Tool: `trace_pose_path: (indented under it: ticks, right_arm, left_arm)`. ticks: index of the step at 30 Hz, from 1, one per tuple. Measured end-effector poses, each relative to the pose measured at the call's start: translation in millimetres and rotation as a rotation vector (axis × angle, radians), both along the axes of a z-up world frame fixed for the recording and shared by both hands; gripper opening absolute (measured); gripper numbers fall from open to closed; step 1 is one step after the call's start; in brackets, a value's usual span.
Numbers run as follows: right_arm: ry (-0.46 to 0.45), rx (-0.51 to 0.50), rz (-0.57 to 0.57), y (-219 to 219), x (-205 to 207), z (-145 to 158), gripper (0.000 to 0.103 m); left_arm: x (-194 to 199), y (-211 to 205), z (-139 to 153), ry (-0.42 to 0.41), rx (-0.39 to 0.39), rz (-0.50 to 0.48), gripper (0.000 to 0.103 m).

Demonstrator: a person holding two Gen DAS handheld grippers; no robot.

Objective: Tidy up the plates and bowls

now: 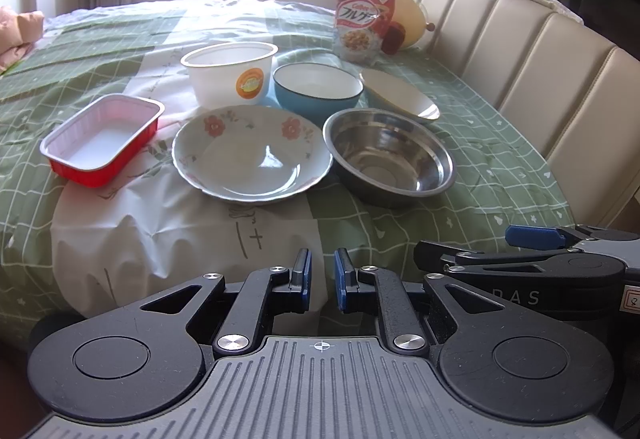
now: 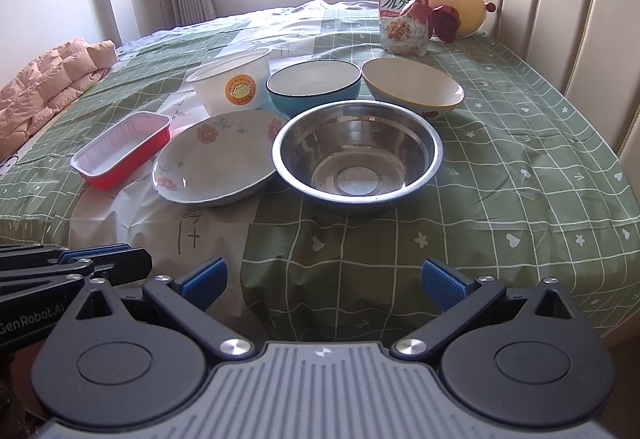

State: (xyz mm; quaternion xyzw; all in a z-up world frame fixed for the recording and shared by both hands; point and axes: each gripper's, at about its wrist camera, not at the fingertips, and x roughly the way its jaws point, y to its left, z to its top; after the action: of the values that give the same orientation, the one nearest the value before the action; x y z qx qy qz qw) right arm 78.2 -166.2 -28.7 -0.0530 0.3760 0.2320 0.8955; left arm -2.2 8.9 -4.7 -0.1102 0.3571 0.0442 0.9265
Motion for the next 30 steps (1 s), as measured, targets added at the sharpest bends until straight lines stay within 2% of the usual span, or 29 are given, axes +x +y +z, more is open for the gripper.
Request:
trace_pose_path:
  ticks: [10, 16, 18, 22, 25, 27, 30]
  right_arm:
    - [0.007, 0.019, 0.004, -3.1, 6.3, 1.5, 0.103]
    - [0.000, 0.087, -0.012, -15.5, 35.8, -0.8, 0.103]
    - [0.015, 0.110, -0.031, -21.5, 54.1, -5.4, 0.103]
    - [0.080, 0.144, -0.058, -34.2, 101.6, -19.4, 0.103]
    - [0.152, 0.202, -0.079, -46.9, 138.4, -32.3, 0.103]
    - [0.211, 0.259, -0.102, -56.1, 159.7, -42.1, 0.103]
    - [0.286, 0.321, -0.128, -64.7, 183.7, -57.1, 0.103]
  left_arm:
    - [9.3, 5.3, -0.5, 0.001, -0.033, 0.000, 0.015]
    - [47.0, 12.2, -10.8, 0.032, -0.085, -0.006, 0.015]
    - [65.7, 15.9, -12.4, 0.014, -0.111, -0.029, 0.015]
    - [110.6, 28.2, -10.7, -0.053, -0.161, -0.077, 0.015]
    - [146.4, 41.1, -14.7, 0.021, -0.246, -0.061, 0.015]
    - [165.0, 41.6, -16.0, 0.060, -0.211, -0.027, 0.015]
    - [183.2, 41.3, -15.1, 0.041, -0.137, -0.012, 0.015]
